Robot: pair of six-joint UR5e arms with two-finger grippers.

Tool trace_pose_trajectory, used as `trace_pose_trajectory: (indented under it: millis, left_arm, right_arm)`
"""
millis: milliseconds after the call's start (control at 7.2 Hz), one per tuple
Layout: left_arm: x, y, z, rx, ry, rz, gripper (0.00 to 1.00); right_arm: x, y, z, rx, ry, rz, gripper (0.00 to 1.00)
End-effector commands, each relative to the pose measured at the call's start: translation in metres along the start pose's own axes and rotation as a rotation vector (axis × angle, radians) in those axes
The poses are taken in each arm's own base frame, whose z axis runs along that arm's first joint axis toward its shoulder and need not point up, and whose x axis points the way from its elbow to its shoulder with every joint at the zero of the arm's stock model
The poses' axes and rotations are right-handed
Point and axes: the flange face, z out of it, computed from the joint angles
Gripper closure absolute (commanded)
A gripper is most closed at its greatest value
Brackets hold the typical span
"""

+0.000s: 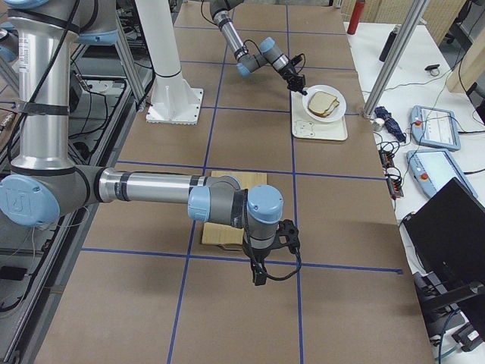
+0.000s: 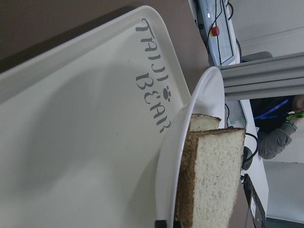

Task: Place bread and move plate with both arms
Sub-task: 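Release the plate rim with the left gripper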

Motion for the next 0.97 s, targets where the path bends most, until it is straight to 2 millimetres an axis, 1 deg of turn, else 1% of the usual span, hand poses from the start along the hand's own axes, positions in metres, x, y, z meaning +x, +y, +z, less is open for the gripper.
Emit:
trace_pose_trajectory:
  millis: [0, 139, 278, 417, 556, 694, 833]
  left_arm:
    - [0.008, 0.008, 0.000, -0.009, 0.009, 0.000, 0.51]
    - [0.012, 0.010, -0.003, -0.020, 0.016, 0.008, 0.20]
    - [0.012, 0.009, -0.008, -0.026, 0.021, 0.063, 0.02]
    - [0.011, 0.004, -0.022, -0.038, 0.036, 0.123, 0.02]
    - [0.011, 0.004, -0.038, -0.097, 0.027, 0.147, 0.01]
    - [0.022, 0.009, -0.047, -0.147, -0.003, 0.151, 0.02]
    - [0.036, 0.018, -0.065, -0.188, -0.062, 0.156, 0.02]
  right_arm:
    - [0.000, 0.000, 0.000, 0.000, 0.000, 0.001, 0.00]
    - [0.000, 0.000, 0.000, 0.001, 0.000, 0.002, 0.00]
    - [0.000, 0.000, 0.000, 0.001, 0.000, 0.008, 0.00]
    - [-0.001, -0.002, -0.002, 0.004, 0.000, 0.008, 0.00]
    - [-0.001, -0.002, -0.002, 0.004, 0.000, 0.009, 0.00]
    - [-0.002, -0.004, -0.003, 0.009, -0.005, 0.006, 0.00]
    - [-0.002, -0.005, -0.003, 0.007, -0.003, 0.007, 0.00]
